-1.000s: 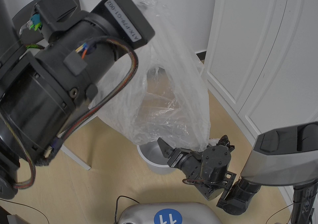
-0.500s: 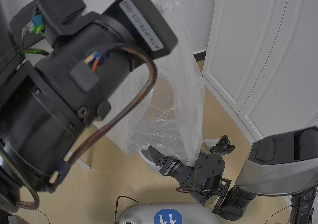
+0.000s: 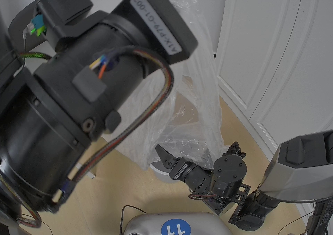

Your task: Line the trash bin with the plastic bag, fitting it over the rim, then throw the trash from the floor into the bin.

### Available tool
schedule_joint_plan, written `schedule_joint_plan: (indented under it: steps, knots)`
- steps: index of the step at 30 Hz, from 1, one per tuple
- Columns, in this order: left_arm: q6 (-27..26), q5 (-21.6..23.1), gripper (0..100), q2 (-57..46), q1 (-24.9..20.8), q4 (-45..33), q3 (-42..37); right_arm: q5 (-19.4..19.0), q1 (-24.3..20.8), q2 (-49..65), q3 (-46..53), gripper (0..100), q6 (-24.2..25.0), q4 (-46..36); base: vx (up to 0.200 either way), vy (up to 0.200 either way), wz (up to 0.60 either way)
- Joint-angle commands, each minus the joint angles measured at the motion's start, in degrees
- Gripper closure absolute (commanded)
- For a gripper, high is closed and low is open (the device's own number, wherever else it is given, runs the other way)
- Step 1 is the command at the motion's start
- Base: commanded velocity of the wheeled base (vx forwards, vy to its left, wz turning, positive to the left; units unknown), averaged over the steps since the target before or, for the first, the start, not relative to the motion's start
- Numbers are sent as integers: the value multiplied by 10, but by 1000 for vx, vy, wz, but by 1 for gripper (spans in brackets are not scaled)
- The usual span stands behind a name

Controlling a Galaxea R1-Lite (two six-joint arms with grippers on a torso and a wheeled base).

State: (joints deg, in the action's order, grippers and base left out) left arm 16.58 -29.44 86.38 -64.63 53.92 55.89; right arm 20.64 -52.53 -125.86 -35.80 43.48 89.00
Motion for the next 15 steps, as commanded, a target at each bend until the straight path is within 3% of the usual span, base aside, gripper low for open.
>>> schedule_joint_plan:
  steps: [1, 14, 15]
  knots:
    - [3, 0, 100, 3, -8, 4, 0, 2, -2, -4, -1, 0, -1, 10, 0, 0, 0]
    - [3, -1, 100, 2, -15, 7, -3, 8, 2, -8, -11, 0, -4, 10, 0, 0, 0]
    - [3, -1, 100, 2, -16, 7, -3, 8, 3, -7, -11, 100, -4, 10, 0, 0, 0]
